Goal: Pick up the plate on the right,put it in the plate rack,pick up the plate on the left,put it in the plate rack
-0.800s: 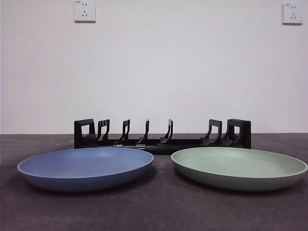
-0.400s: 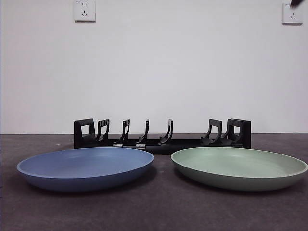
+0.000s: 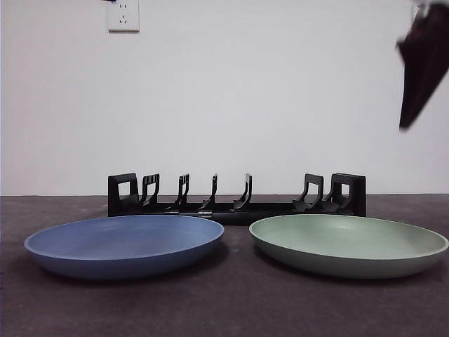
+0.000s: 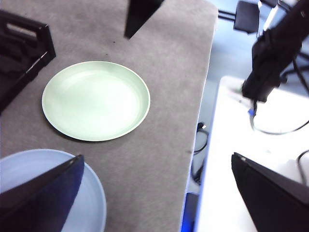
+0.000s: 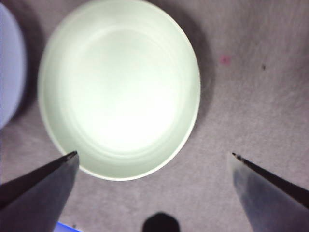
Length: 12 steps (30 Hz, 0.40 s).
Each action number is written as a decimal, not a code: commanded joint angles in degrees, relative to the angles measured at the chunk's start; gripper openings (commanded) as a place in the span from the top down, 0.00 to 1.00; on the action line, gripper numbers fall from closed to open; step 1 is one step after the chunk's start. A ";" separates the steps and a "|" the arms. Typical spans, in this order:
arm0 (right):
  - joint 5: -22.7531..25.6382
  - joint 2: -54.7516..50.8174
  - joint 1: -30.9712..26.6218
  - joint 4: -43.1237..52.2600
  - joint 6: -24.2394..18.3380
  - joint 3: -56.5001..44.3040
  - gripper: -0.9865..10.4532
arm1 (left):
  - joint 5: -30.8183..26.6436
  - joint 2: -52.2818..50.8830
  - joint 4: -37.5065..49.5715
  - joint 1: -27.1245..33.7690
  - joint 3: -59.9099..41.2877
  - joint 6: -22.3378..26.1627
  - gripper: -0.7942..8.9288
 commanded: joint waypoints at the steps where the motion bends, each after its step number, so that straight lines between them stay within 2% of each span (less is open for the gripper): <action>1: 0.90 3.93 0.46 1.05 0.22 0.07 0.42 | -2.03 -0.02 0.28 -1.36 0.42 3.34 0.30; 12: 3.32 13.25 2.73 5.81 0.24 0.04 0.43 | -3.54 -0.02 0.28 -2.10 0.42 4.70 0.30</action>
